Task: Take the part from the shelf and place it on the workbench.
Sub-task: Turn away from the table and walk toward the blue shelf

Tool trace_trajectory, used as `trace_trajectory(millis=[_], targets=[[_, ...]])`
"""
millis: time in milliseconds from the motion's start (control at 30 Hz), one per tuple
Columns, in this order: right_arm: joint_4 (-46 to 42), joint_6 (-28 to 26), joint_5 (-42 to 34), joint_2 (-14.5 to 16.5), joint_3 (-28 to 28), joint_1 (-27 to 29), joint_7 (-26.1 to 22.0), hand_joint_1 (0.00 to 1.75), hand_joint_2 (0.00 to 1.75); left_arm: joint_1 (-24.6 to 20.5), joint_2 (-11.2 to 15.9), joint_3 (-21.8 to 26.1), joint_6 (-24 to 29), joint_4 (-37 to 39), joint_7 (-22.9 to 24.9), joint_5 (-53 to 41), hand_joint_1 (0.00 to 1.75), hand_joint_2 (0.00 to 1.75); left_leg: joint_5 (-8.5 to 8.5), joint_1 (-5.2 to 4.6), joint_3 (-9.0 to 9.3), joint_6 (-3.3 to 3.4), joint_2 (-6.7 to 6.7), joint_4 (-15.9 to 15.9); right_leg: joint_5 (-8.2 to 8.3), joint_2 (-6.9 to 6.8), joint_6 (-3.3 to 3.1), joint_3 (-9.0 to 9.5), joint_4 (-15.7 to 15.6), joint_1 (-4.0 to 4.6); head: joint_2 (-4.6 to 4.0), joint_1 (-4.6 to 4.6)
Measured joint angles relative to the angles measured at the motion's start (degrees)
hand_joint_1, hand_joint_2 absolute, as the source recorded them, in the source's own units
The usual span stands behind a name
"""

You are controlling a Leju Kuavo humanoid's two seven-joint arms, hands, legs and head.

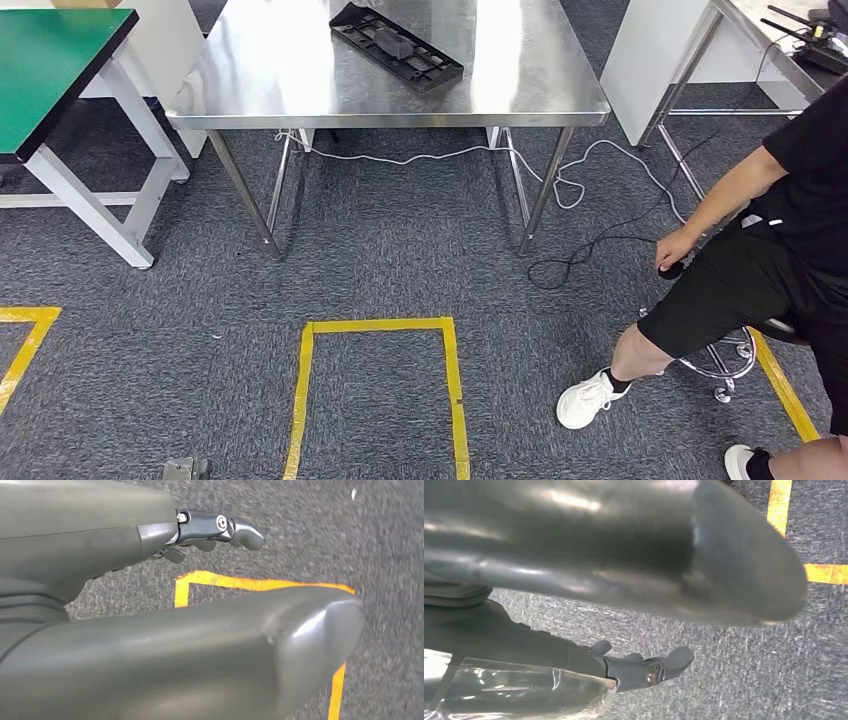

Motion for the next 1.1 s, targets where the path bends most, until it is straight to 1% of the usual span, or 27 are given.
trace_trajectory(millis=[33, 100, 133, 167, 233, 300, 333, 367, 400, 433, 467, 500, 533, 600, 633, 667, 700, 767, 800, 833, 867, 900, 933, 1000, 1033, 1067, 1100], targets=[[0.00, 0.01, 0.16, 0.05, 0.01, -0.04, 0.07, 0.00, 0.00, 0.01, 0.02, 0.00, 0.02, 0.00, 0.04, -0.01, 0.00, 0.00, 0.04, -0.09, 0.43, 0.16, -0.66, -1.03, 0.24, 0.48, 0.39, -0.33, 0.04, 0.04, 0.00, 0.02], [0.02, 0.04, 0.44, 0.08, 0.07, 0.01, 0.30, 0.00, 0.00, 0.00, 0.02, 0.00, 0.19, 0.00, 0.13, -0.01, 0.00, 0.00, 0.48, -0.42, 0.26, 0.82, 0.29, -1.38, 0.86, 1.38, 1.39, -1.05, -0.18, 0.04, 0.00, 0.01], [0.03, 0.07, 0.61, 0.07, 0.14, 0.08, 0.43, 0.00, 0.00, -0.02, -0.01, 0.01, 0.32, 0.00, 0.14, -0.01, 0.00, 0.00, 0.95, -0.48, 0.26, 1.28, 0.92, -1.82, 0.86, 1.01, 1.72, -1.49, 0.02, 0.06, 0.00, 0.04], [0.05, 0.12, 0.88, 0.06, 0.28, 0.11, 0.65, 0.00, 0.00, -0.01, -0.01, 0.01, 0.48, 0.00, 0.08, 0.07, 0.00, 0.00, 1.47, -0.49, 0.23, 1.85, 1.64, -2.34, 0.26, 0.01, 1.83, -2.25, 1.01, 0.14, 0.00, 0.18], [0.07, 0.28, 1.73, 0.05, 0.72, 0.03, 1.21, 0.00, 0.00, 0.35, 0.07, 0.13, 0.74, 0.01, -0.11, 0.56, 0.00, 0.00, 2.24, -0.62, -0.03, 2.57, 3.20, -3.01, -2.79, -2.70, 1.45, -4.98, 6.41, 0.13, 0.00, 0.54], [0.08, 0.89, 3.35, 0.08, 1.44, -0.15, 1.85, 0.00, 0.00, 1.16, 0.25, 0.69, 1.69, 0.10, 0.30, 1.99, 0.00, 0.00, 2.55, -0.91, -0.58, 2.77, 4.87, -3.04, -6.11, -3.77, 1.35, -8.10, 13.74, 0.00, 0.00, 0.70], [0.09, 1.45, 4.38, 0.08, 1.97, -0.25, 2.26, 0.00, 0.00, 1.67, 0.31, 1.29, 2.56, 0.19, 0.69, 2.96, 0.00, 0.00, 2.68, -1.01, -0.82, 2.74, 5.74, -3.03, -6.82, -3.95, 1.62, -8.64, 15.70, -0.05, 0.00, 0.69], [0.09, 2.09, 5.35, 0.08, 2.58, -0.44, 2.69, 0.00, 0.00, 2.24, 0.34, 2.07, 3.51, 0.29, 1.10, 3.86, 0.00, 0.00, 2.80, -1.06, -1.02, 2.66, 6.60, -3.02, -6.69, -4.16, 2.04, -7.94, 15.39, -0.08, 0.00, 0.71], [0.09, 2.73, 6.11, 0.04, 3.22, -0.69, 3.16, 0.00, 0.00, 2.83, 0.36, 2.89, 4.30, 0.40, 1.34, 4.58, 0.00, 0.00, 2.92, -1.08, -1.15, 2.53, 7.42, -3.01, -5.87, -4.57, 2.52, -5.98, 12.77, -0.08, 0.00, 0.72], [0.08, 3.15, 6.50, -0.03, 3.69, -1.03, 3.54, 0.00, 0.00, 3.35, 0.36, 3.57, 4.80, 0.49, 1.32, 4.95, 0.00, 0.00, 3.02, -1.10, -1.22, 2.37, 8.12, -2.99, -4.75, -5.58, 2.85, -3.02, 8.38, -0.07, 0.00, 0.73], [0.08, 3.40, 6.68, -0.10, 4.03, -1.42, 3.79, 0.00, 0.00, 3.78, 0.39, 4.13, 5.07, 0.57, 1.28, 5.13, 0.00, 0.00, 3.05, -1.28, -1.26, 2.15, 8.72, -2.90, -3.77, -6.95, 2.90, -0.30, 3.98, 0.08, 0.00, 0.74], [0.07, 3.53, 6.70, -0.19, 4.26, -1.77, 3.90, 0.00, 0.00, 4.09, 0.43, 4.52, 5.21, 0.67, 1.20, 5.21, 0.00, 0.00, 3.08, -1.42, -1.25, 1.86, 9.19, -2.82, -3.03, -7.98, 2.68, 1.64, 0.72, 0.28, 0.00, 0.69], [0.07, 3.56, 6.60, -0.26, 4.40, -2.01, 3.93, 0.00, 0.00, 4.28, 0.50, 4.85, 5.30, 0.76, 1.14, 5.19, 0.00, 0.00, 3.10, -1.56, -1.21, 1.55, 9.60, -2.74, -2.64, -8.70, 2.29, 2.59, -1.08, 0.49, 0.00, 0.61], [0.07, 3.51, 6.10, -0.42, 4.52, -2.19, 3.80, 0.00, 0.00, 4.44, 0.59, 5.33, 5.39, 0.88, 1.10, 4.98, 0.00, 0.00, 3.23, -1.58, -1.06, 0.86, 10.47, -2.74, -2.19, -8.02, 1.36, 2.37, -1.51, 0.72, 0.00, 0.44], [0.07, 3.46, 5.87, -0.48, 4.55, -2.19, 3.69, 0.00, 0.00, 4.45, 0.63, 5.50, 5.48, 0.90, 1.13, 4.83, 0.00, 0.00, 3.05, -1.39, -1.17, 0.49, 10.40, -2.39, -1.94, -7.48, 0.91, 2.40, -1.58, 0.36, 0.00, 0.40], [0.08, 3.40, 5.69, -0.54, 4.56, -2.22, 3.60, 0.00, 0.00, 4.48, 0.64, 5.65, 5.61, 0.92, 1.16, 4.68, 0.00, 0.00, 2.25, -1.14, -1.50, 0.14, 9.49, -1.44, -1.62, -6.89, 0.38, 2.44, -1.68, 0.04, 0.00, 0.31], [0.08, 3.36, 5.67, -0.56, 4.57, -2.30, 3.54, 0.00, 0.00, 4.51, 0.66, 5.78, 5.76, 0.98, 1.22, 4.56, 0.00, 0.00, 0.72, -0.89, -2.23, -0.17, 8.04, 0.51, -1.24, -6.30, -0.21, 2.46, -1.76, -0.29, 0.00, 0.19], [0.09, 3.36, 6.03, -0.49, 4.66, -2.66, 3.66, 0.00, 0.00, 4.63, 0.69, 5.98, 6.20, 1.19, 1.48, 4.53, 0.00, 0.00, -3.78, -0.54, -4.90, -0.65, 4.73, 7.31, -0.64, -4.99, -1.06, 2.13, -1.74, -0.27, 0.00, -0.06], [0.09, 3.43, 6.41, -0.44, 4.74, -2.90, 3.84, 0.00, 0.00, 4.68, 0.72, 6.07, 6.52, 1.31, 1.68, 4.64, 0.00, 0.00, -5.55, -0.49, -6.32, -0.83, 3.98, 10.86, -0.43, -4.22, -1.24, 1.88, -1.68, -0.12, 0.00, -0.09], [0.09, 3.52, 6.86, -0.40, 4.86, -3.09, 4.13, 0.00, 0.00, 4.73, 0.73, 6.19, 6.84, 1.40, 1.92, 4.81, 0.00, 0.00, -6.32, -0.46, -7.20, -0.93, 3.63, 13.16, -0.30, -3.37, -1.26, 1.65, -1.60, 0.00, 0.00, -0.10], [0.09, 3.61, 7.26, -0.39, 4.98, -3.24, 4.45, 0.00, 0.00, 4.74, 0.74, 6.32, 7.09, 1.45, 2.12, 4.97, 0.00, 0.00, -5.92, -0.43, -7.19, -0.96, 3.51, 13.54, -0.20, -2.53, -1.24, 1.49, -1.46, 0.08, 0.00, -0.11], [0.09, 3.72, 7.61, -0.39, 5.09, -3.39, 4.74, 0.00, 0.00, 4.75, 0.74, 6.51, 7.31, 1.49, 2.27, 5.11, 0.00, 0.00, -4.44, -0.38, -6.09, -0.90, 3.33, 11.64, -0.15, -1.70, -1.15, 1.38, -1.26, 0.11, 0.00, -0.12], [0.09, 3.81, 7.89, -0.37, 5.19, -3.58, 4.96, 0.00, 0.00, 4.75, 0.74, 6.71, 7.44, 1.53, 2.40, 5.20, 0.00, 0.00, -2.37, -0.30, -4.15, -0.73, 2.69, 8.02, -0.13, -0.90, -1.10, 1.29, -1.00, 0.12, 0.00, -0.13], [0.09, 4.06, 8.43, -0.24, 5.37, -4.19, 5.25, 0.00, 0.00, 4.76, 0.85, 7.07, 7.74, 1.70, 2.80, 5.23, 0.00, 0.00, 0.22, -0.19, -0.69, -0.20, 0.29, 1.10, -0.03, 0.49, -0.82, 0.87, -0.45, 0.32, 0.00, -0.10], [0.09, 4.22, 8.74, -0.16, 5.53, -4.54, 5.37, 0.00, 0.00, 4.78, 0.91, 7.20, 7.88, 1.80, 3.11, 5.22, 0.00, 0.00, 0.62, -0.25, 0.07, 0.09, -0.51, -0.68, 0.11, 1.06, -0.49, 0.50, -0.28, 0.40, 0.00, -0.10], [0.09, 4.43, 9.06, -0.12, 5.73, -4.84, 5.55, 0.00, 0.00, 4.78, 0.99, 7.30, 8.03, 1.90, 3.44, 5.21, 0.00, 0.00, 0.49, -0.38, 0.14, 0.39, -0.70, -1.19, 0.32, 1.63, -0.06, 0.10, -0.28, 0.40, 0.00, -0.10], [0.09, 4.64, 9.33, -0.11, 5.94, -5.06, 5.75, 0.00, 0.00, 4.78, 1.04, 7.38, 8.13, 1.95, 3.70, 5.18, 0.00, 0.00, 0.74, -0.56, 0.03, 0.73, -0.11, -1.41, 0.62, 2.18, 0.45, -0.27, -0.40, 0.38, 0.00, -0.12]])
